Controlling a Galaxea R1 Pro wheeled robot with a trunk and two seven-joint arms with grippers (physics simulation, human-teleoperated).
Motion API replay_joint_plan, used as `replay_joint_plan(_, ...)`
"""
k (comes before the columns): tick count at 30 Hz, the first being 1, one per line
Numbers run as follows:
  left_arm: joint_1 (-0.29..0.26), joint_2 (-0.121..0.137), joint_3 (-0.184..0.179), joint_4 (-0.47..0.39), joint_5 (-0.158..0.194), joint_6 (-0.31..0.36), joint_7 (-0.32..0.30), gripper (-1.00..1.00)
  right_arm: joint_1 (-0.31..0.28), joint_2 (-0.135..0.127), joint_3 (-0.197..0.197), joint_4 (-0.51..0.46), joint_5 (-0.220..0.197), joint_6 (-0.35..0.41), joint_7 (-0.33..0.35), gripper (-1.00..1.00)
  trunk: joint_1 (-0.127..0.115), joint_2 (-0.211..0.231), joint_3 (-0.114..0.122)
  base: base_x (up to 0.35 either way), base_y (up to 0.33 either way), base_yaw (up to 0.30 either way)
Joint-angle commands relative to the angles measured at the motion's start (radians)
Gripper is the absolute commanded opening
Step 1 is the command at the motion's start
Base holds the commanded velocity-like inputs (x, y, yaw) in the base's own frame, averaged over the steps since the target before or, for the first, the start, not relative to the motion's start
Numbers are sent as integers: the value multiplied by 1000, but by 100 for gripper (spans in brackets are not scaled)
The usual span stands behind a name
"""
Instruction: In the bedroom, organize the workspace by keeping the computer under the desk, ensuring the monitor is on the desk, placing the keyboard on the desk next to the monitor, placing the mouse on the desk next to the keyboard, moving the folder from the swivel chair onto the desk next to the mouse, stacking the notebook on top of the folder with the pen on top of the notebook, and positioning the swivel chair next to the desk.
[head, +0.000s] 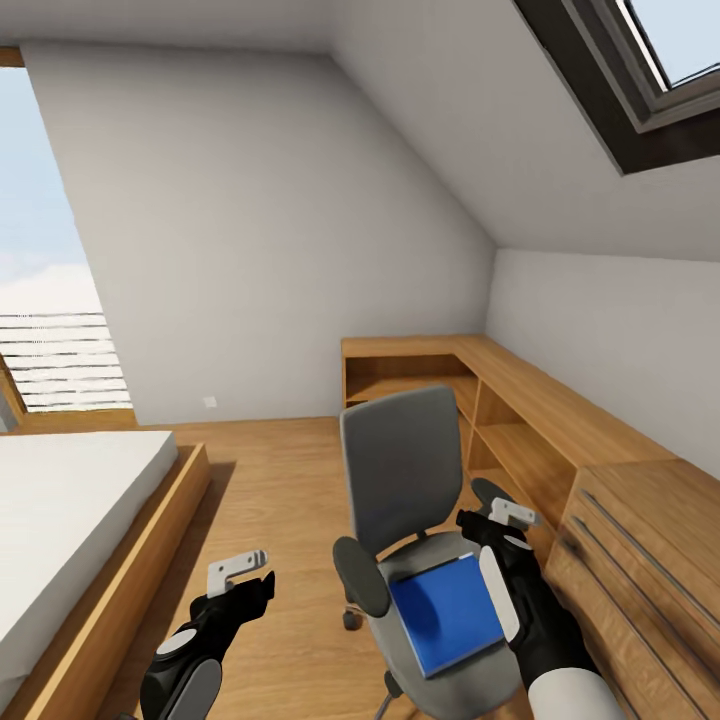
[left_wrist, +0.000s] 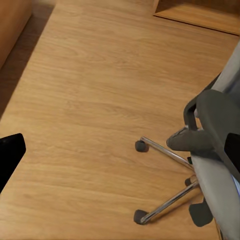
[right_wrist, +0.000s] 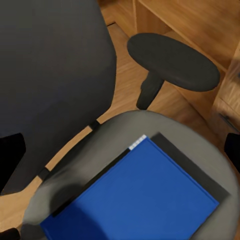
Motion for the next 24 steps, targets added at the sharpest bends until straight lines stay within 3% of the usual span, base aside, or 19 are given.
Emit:
replay_joint_plan(1, -1, 1, -2, -1, 9, 1, 10, 100, -1, 1, 0, -2, -10, 2, -5, 100, 0, -1, -1, 25, 0, 1)
replay_joint_plan(6, -1, 1, -2, -1, 9, 1, 10, 100, -1, 2, 5, 6, -10, 4, -4, 100, 0, -1, -1, 44, 4, 0)
replay_joint_plan(11, -1, 1, -2, -1, 8, 1, 10, 100, -1, -3, 37, 35, -12, 2, 2, 100, 0, -1, -1, 217, 46, 0)
replay_joint_plan(24, -1, 1, -4, -1, 8, 1, 8, 100, -1, -6, 38, 56, -11, -5, 2, 100, 0, -1, -1, 161, 0, 0)
